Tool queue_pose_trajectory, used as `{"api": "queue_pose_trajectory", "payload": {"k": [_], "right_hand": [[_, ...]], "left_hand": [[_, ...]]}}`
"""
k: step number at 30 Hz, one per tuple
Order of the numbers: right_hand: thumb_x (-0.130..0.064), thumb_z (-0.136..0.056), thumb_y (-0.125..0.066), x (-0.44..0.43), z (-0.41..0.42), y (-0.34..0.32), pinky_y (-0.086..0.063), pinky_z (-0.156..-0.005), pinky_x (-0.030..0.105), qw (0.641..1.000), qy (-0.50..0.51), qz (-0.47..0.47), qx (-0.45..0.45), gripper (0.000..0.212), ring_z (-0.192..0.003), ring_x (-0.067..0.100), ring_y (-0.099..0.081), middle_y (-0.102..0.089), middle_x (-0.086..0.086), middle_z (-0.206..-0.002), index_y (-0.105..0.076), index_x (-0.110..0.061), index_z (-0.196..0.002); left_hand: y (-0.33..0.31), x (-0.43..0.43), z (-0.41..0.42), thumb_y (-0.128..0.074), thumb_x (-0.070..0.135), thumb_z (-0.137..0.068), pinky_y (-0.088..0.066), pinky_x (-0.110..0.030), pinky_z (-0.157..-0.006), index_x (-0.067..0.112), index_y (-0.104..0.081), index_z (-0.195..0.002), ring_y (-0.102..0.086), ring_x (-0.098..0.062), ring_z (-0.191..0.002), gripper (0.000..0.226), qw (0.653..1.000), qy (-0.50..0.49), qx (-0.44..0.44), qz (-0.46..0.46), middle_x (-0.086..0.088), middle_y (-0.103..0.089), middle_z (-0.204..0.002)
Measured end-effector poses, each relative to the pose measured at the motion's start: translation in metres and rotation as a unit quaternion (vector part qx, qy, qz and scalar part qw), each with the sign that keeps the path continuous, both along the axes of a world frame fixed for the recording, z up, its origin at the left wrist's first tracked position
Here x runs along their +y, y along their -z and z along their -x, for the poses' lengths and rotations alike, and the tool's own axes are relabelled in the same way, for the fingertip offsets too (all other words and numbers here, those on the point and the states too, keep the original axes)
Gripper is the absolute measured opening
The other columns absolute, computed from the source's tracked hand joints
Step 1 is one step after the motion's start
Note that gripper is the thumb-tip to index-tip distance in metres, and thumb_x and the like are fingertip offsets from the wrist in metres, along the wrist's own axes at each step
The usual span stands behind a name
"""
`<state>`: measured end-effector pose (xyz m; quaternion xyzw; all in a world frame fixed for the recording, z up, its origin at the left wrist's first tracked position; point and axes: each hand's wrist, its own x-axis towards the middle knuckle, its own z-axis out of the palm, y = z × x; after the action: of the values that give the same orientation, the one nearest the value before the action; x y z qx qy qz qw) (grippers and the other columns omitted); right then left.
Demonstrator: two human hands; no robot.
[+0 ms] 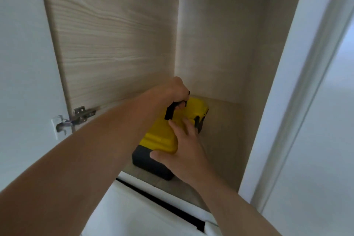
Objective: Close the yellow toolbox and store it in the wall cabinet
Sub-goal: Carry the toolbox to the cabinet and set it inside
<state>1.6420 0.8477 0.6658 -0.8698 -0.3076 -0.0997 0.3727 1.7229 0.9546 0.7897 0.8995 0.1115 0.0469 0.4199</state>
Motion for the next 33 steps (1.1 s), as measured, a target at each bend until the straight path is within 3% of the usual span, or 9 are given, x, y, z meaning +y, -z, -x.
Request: {"api": "queue_pose_trajectory", "payload": {"k": [3,8,13,16,18,23,28,30,33], "right_hand": [[-0.065,-0.069,-0.063,-0.001,-0.001,0.001,-0.028,-0.109,0.058,1.0,0.003,-0.012,-0.006,0.087,-0.144,0.03,-0.008,-0.007,-0.014,-0.155,-0.021,-0.042,-0.142],[-0.055,-0.085,-0.057,0.002,0.016,0.007,-0.034,-0.109,0.047,0.997,0.023,-0.001,-0.068,0.071,-0.145,0.027,-0.006,-0.006,-0.009,-0.158,-0.022,-0.036,-0.144],[-0.05,-0.094,-0.039,0.012,0.025,0.013,-0.028,-0.111,0.053,0.987,0.05,0.06,-0.141,0.065,-0.141,0.02,0.014,-0.007,0.002,-0.16,-0.015,-0.022,-0.147],[-0.046,-0.094,-0.043,0.014,0.024,0.014,-0.03,-0.109,0.056,0.983,0.055,0.05,-0.169,0.064,-0.129,0.005,0.012,-0.017,0.01,-0.158,-0.019,-0.015,-0.146],[-0.045,-0.094,-0.045,0.016,0.019,0.013,-0.03,-0.11,0.054,0.985,0.057,0.049,-0.155,0.065,-0.137,0.013,0.011,-0.016,0.007,-0.158,-0.019,-0.017,-0.146],[-0.041,-0.093,-0.05,0.021,-0.014,0.002,-0.029,-0.11,0.047,0.988,0.104,0.071,-0.093,0.065,-0.144,0.037,-0.002,-0.013,-0.001,-0.159,-0.019,-0.021,-0.147],[-0.029,-0.094,-0.054,0.027,-0.05,-0.014,-0.029,-0.109,0.05,0.985,0.133,0.1,-0.046,0.06,-0.139,0.041,-0.019,-0.014,0.006,-0.159,-0.025,-0.014,-0.144],[-0.029,-0.093,-0.054,0.027,-0.058,-0.017,-0.031,-0.108,0.05,0.984,0.138,0.109,-0.036,0.06,-0.138,0.043,-0.022,-0.015,0.007,-0.159,-0.026,-0.014,-0.143],[-0.031,-0.094,-0.052,0.026,-0.056,-0.02,-0.029,-0.109,0.05,0.978,0.146,0.142,-0.041,0.061,-0.138,0.043,-0.02,-0.014,0.008,-0.159,-0.023,-0.014,-0.145]], "left_hand": [[0.004,0.017,-0.004,-0.064,0.018,-0.087,-0.053,-0.036,-0.06,-0.006,-0.069,-0.094,-0.064,-0.027,-0.065,0.026,0.996,0.003,-0.047,-0.07,-0.017,-0.071,-0.081],[0.028,0.077,0.022,-0.07,0.023,-0.082,-0.046,-0.034,-0.093,0.009,-0.067,-0.117,-0.059,-0.026,-0.112,0.038,0.98,-0.015,-0.099,-0.172,-0.009,-0.066,-0.121],[0.076,0.095,0.073,-0.052,0.043,-0.092,-0.04,-0.017,-0.058,0.04,-0.069,-0.089,-0.057,0.003,-0.067,0.017,0.985,0.042,-0.143,-0.091,0.026,-0.064,-0.068],[0.1,0.093,0.086,-0.042,0.048,-0.094,-0.047,-0.026,-0.07,0.034,-0.066,-0.11,-0.06,-0.003,-0.081,0.032,0.98,0.057,-0.187,-0.021,0.016,-0.066,-0.089],[0.104,0.09,0.081,-0.039,0.046,-0.096,-0.048,-0.032,-0.075,0.024,-0.064,-0.118,-0.06,-0.013,-0.086,0.04,0.976,0.048,-0.21,-0.002,0.006,-0.065,-0.094],[0.096,0.082,0.048,-0.032,0.048,-0.097,-0.038,-0.029,-0.053,0.019,-0.063,-0.081,-0.053,-0.018,-0.061,0.046,0.976,0.037,-0.206,-0.051,-0.003,-0.053,-0.064],[0.085,0.072,0.03,-0.032,0.043,-0.099,-0.035,-0.03,-0.062,0.018,-0.054,-0.075,-0.056,-0.027,-0.073,0.041,0.973,0.044,-0.19,-0.123,0.001,-0.052,-0.064],[0.088,0.073,0.045,-0.033,0.042,-0.099,-0.04,-0.028,-0.07,0.016,-0.06,-0.089,-0.062,-0.03,-0.086,0.039,0.976,0.062,-0.195,-0.075,-0.001,-0.06,-0.076],[0.096,0.082,0.088,-0.036,0.044,-0.097,-0.033,-0.024,-0.098,0.018,-0.051,-0.133,-0.049,-0.026,-0.126,0.046,0.98,0.069,-0.182,-0.035,-0.008,-0.057,-0.134]]}}
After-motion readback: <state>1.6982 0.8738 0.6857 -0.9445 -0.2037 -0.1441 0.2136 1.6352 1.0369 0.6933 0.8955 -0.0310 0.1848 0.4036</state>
